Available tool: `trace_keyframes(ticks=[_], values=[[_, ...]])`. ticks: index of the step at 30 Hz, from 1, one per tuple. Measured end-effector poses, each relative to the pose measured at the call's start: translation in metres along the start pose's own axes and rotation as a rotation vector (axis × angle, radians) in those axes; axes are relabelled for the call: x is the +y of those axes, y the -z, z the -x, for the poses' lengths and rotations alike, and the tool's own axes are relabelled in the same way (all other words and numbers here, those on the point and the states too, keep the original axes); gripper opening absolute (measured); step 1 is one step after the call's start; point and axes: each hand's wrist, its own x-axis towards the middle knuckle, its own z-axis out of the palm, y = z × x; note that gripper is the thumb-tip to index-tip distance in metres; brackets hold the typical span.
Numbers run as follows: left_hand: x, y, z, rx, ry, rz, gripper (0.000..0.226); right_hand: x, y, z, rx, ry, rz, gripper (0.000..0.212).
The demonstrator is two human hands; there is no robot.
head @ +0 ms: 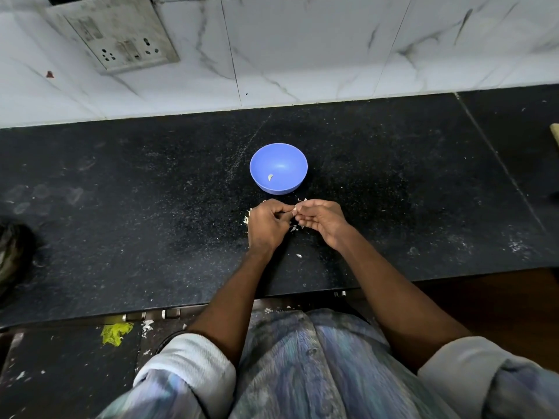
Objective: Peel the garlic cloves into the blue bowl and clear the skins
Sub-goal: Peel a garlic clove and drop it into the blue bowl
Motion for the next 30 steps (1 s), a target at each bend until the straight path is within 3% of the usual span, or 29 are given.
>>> trace_keyframes(ticks=[7, 12, 17, 21, 25, 30], values=[[0.009, -0.004, -0.001, 0.011, 0.126, 0.22, 0.004, 0.001, -0.009, -0.001, 0.06, 0.098, 0.022, 0.011], [0.008, -0.003, 0.001, 0.105, 0.034, 0.039, 0.026, 0.002, -0.017, -0.003, 0.04, 0.073, 0.003, 0.007], [0.004, 0.0, 0.003, 0.081, -0.069, -0.122, 0.023, 0.003, -0.017, -0.004, 0.033, -0.006, -0.07, 0.014], [0.005, -0.001, 0.001, 0.047, 0.037, 0.046, 0.012, 0.005, -0.016, -0.002, 0.051, 0.163, 0.154, 0.023], [0.008, -0.001, 0.001, 0.013, 0.217, 0.243, 0.009, 0.003, -0.015, -0.001, 0.05, 0.308, 0.314, 0.008], [0.009, 0.001, 0.0, -0.001, 0.194, 0.182, 0.011, 0.004, -0.012, -0.003, 0.032, 0.368, 0.388, 0.007]])
